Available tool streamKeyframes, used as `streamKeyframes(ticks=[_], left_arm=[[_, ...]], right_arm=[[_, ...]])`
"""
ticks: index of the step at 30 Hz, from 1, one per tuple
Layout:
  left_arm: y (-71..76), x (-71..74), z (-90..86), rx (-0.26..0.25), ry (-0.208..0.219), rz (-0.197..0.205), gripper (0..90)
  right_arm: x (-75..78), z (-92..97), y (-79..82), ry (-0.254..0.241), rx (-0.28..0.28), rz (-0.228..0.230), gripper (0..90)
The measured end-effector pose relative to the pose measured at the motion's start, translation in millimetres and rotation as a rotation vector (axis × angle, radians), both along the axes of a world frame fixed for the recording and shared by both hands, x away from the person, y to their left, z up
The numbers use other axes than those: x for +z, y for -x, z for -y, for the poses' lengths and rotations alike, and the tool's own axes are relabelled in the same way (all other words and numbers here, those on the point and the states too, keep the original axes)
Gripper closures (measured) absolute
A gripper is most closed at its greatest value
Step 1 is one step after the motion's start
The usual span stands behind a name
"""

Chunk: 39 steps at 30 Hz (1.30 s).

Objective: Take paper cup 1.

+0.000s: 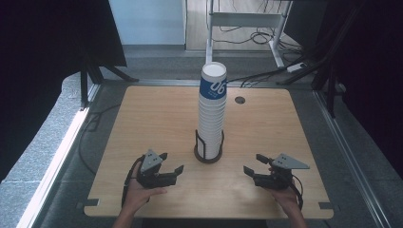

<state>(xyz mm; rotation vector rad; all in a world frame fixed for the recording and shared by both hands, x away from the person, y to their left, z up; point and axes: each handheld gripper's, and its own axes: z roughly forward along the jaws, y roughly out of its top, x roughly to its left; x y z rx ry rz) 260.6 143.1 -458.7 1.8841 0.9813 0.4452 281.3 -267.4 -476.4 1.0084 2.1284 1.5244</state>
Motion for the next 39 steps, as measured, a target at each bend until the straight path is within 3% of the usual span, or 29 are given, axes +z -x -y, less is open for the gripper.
streamKeyframes(ticks=[5, 9, 11, 17, 23, 39], left_arm=[[2.8, 2.3, -3.2, -0.013, 0.007, -0.004, 20.0], [5.3, 8.5, -7.7, -0.025, 0.059, -0.005, 19.7], [5.2, 11.2, -8.1, -0.018, 0.065, 0.001, 19.8], [-1.2, 14.3, -5.4, -0.006, 0.050, 0.006, 20.9], [-7.6, 20.2, 0.8, -0.042, 0.058, 0.053, 19.8], [-36.4, 40.9, 29.9, -0.138, 0.058, 0.083, 13.7]], right_arm=[[2.3, 4.4, 0.8, -0.018, 0.001, 0.006, 26.1], [2.9, 6.6, 0.3, -0.025, 0.005, 0.007, 26.3], [3.0, 7.3, 0.3, -0.027, 0.006, 0.008, 26.3], [5.4, 16.8, 1.7, -0.049, -0.005, 0.011, 26.9], [9.5, 19.7, 2.1, -0.057, -0.014, 0.020, 27.2], [6.0, 11.5, 2.2, -0.033, 0.008, 0.016, 27.2]])
